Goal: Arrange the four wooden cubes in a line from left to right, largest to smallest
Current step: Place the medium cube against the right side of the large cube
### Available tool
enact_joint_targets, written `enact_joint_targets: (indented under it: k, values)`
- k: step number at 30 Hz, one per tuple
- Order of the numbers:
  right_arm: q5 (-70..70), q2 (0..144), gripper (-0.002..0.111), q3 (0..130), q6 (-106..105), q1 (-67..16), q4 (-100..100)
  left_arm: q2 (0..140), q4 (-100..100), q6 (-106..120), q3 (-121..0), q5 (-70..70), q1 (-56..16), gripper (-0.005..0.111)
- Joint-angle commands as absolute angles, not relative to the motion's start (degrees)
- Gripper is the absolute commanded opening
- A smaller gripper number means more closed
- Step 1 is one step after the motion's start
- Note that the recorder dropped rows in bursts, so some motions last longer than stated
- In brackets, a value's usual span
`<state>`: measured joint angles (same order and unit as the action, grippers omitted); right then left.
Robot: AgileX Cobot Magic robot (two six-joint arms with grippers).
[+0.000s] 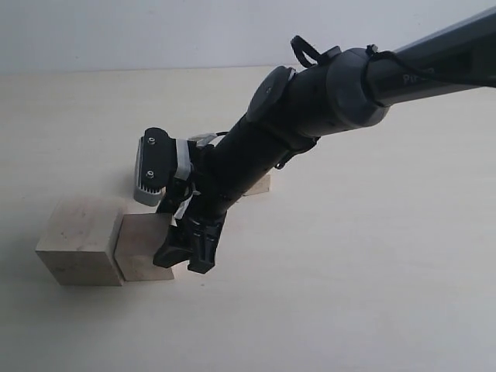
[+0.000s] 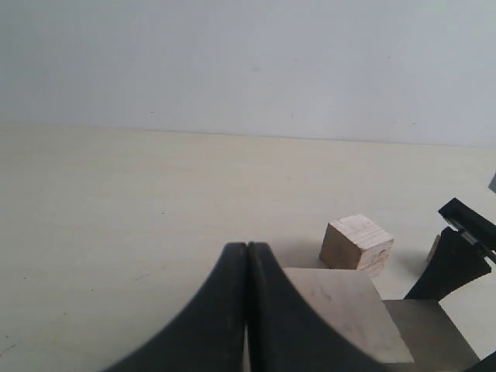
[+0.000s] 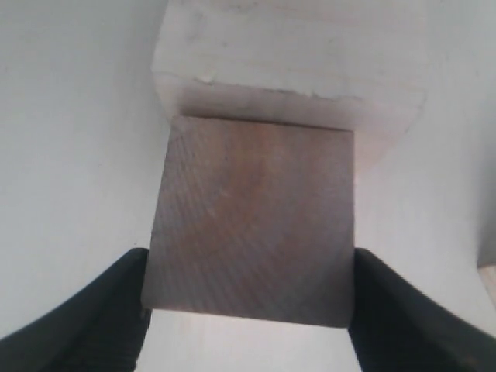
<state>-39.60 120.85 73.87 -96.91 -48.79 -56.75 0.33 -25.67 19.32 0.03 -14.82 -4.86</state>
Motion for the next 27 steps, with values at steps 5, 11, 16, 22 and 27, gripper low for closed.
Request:
enact_joint_targets:
  k: [5, 11, 16, 22, 27]
  values:
    - [-35.32, 121.86, 0.008, 73.76, -97.37, -49.67, -58.20, 0.00, -25.77, 19.19, 0.00, -14.66, -4.79, 0.000]
    - [-31.71, 121.95, 0.032, 73.76, -97.48, -50.63, -58.06, 0.00, -25.77, 19.19, 0.00, -14.66, -4.79, 0.000]
    - [-31.33, 121.95, 0.054, 73.76, -97.48, -50.63, -58.05, 0.00, -25.77, 19.19, 0.00, -14.66, -4.79, 0.000]
    - [-29.59, 121.48, 0.074, 73.76, -97.48, -50.63, -58.30, 0.00, -25.77, 19.19, 0.00, -14.66, -4.79, 0.000]
    - [-28.34, 116.40, 0.080, 73.76, -95.06, -50.63, -59.25, 0.00, -25.77, 19.19, 0.00, -14.66, -4.79, 0.000]
